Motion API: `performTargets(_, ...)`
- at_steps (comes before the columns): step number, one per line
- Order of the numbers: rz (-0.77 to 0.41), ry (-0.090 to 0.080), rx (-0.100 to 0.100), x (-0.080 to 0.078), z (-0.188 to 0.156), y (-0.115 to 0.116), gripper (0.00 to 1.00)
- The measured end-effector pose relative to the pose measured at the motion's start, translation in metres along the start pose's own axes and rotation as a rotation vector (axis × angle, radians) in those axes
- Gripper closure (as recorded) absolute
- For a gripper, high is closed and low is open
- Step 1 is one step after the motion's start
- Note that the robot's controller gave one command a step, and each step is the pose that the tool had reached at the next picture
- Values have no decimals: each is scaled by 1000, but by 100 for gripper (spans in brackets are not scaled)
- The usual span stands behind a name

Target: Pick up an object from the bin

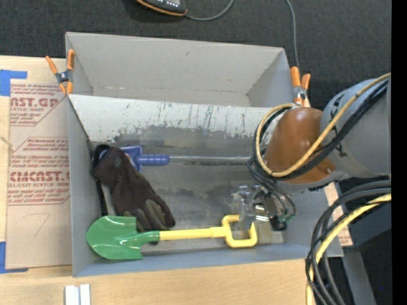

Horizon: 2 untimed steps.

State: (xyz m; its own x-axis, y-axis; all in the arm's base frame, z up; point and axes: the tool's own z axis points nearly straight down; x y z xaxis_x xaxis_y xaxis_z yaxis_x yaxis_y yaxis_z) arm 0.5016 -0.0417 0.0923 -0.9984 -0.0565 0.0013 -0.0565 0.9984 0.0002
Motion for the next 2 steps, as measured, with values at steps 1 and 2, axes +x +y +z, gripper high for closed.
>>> performTargets(1,0,7,0,2,-29,0,100)
performTargets(2,0,-4,2,-1,-64,0,100)
